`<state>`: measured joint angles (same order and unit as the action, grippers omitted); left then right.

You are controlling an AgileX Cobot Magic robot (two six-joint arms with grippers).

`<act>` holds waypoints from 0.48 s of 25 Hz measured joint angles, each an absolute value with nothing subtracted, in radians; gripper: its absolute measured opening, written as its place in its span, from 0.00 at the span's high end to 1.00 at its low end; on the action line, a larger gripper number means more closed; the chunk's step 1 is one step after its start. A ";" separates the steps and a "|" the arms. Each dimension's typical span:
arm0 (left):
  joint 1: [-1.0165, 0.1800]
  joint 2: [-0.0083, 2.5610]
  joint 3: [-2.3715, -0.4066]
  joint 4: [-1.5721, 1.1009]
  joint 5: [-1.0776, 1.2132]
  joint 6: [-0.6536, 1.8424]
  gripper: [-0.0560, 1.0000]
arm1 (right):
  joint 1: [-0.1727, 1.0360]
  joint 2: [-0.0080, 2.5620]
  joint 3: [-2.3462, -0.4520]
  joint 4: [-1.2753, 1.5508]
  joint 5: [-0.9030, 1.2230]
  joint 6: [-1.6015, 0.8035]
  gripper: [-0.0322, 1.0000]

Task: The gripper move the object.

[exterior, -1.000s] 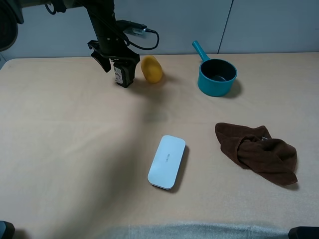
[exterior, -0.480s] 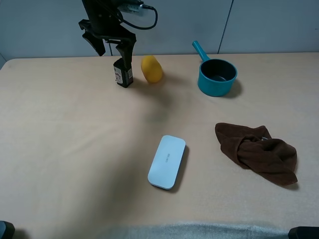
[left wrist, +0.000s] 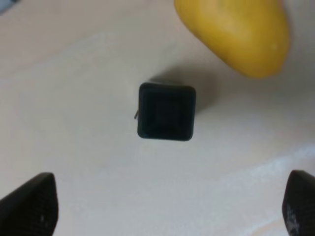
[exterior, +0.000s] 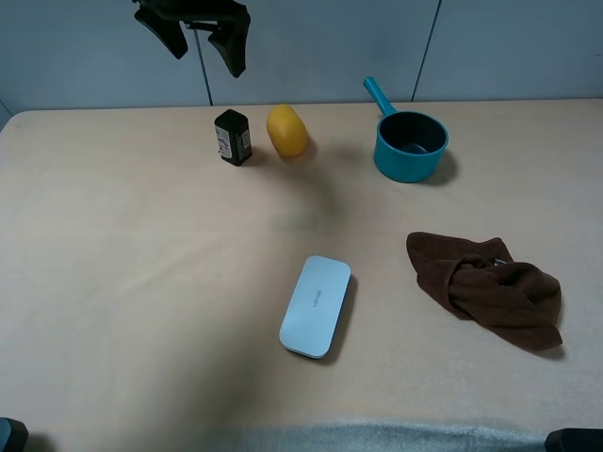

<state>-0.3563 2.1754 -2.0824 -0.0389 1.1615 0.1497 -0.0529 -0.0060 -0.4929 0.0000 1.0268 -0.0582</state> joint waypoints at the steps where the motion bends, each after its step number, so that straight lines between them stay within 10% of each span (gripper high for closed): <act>1: -0.356 2.159 -2.082 -0.039 1.161 0.150 0.09 | -0.053 -0.006 -0.493 0.000 1.027 -0.058 0.30; 12: -0.364 2.002 -2.003 -0.039 1.162 0.150 0.08 | -0.053 -0.006 -0.493 0.000 1.027 -0.058 0.30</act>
